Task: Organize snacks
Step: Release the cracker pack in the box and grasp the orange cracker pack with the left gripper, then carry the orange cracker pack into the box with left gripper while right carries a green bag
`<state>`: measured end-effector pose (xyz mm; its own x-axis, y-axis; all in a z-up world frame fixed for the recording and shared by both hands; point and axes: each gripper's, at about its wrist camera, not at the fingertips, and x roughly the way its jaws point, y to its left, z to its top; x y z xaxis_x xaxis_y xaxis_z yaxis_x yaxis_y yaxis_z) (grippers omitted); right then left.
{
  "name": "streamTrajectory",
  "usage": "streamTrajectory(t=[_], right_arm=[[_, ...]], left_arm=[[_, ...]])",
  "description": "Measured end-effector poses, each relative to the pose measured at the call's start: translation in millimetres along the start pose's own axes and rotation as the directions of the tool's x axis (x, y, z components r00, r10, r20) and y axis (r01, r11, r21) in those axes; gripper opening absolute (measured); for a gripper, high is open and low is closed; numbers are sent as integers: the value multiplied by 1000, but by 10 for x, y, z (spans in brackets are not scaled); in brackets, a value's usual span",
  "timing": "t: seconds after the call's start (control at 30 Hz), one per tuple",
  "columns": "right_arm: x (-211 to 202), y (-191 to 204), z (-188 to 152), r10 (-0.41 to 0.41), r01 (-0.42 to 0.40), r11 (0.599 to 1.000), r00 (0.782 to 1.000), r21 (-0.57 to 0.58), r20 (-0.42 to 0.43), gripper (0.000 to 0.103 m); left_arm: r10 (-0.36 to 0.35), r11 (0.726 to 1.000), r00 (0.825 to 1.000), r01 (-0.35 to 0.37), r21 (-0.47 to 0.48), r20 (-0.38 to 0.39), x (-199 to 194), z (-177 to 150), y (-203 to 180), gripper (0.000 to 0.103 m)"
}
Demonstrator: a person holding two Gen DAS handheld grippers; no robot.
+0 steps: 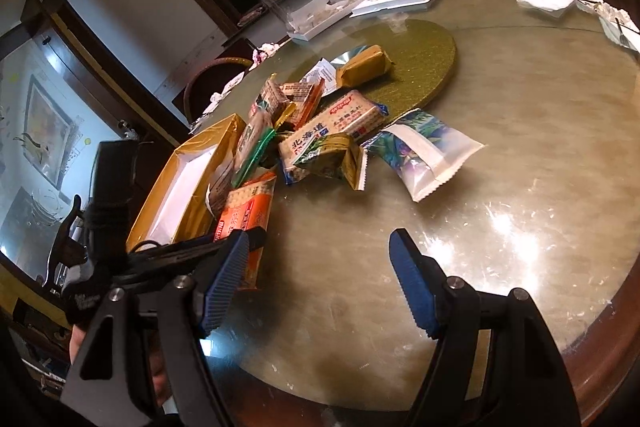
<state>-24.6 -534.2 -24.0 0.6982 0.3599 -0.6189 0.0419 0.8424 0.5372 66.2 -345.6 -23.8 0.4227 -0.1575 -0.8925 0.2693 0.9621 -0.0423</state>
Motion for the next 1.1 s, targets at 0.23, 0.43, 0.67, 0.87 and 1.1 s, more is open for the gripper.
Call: streamTrajectory(t=[0.23,0.43,0.67,0.87,1.1], right_arm=[[144,2,129,49,-49,999,998,24,-30,73],[355,60,345,35,-34,999,998,26,-55,73],[646,26,600,-54,61,995,994,79,-96,73],[851,38,617,-121,130,989,985,73,-125,59],[824,12,510,-133,141,988,985,69,-114,45]], left_arm=[[-128,992,990,129,-17,57,-293,-280,121,54],[-228,970,964,237,-54,133,-643,-347,295,53],[-262,955,946,282,-92,190,-803,-315,480,53],[-294,943,936,317,-99,195,-807,-335,559,52],[-303,934,925,336,-121,229,-888,-371,676,52]])
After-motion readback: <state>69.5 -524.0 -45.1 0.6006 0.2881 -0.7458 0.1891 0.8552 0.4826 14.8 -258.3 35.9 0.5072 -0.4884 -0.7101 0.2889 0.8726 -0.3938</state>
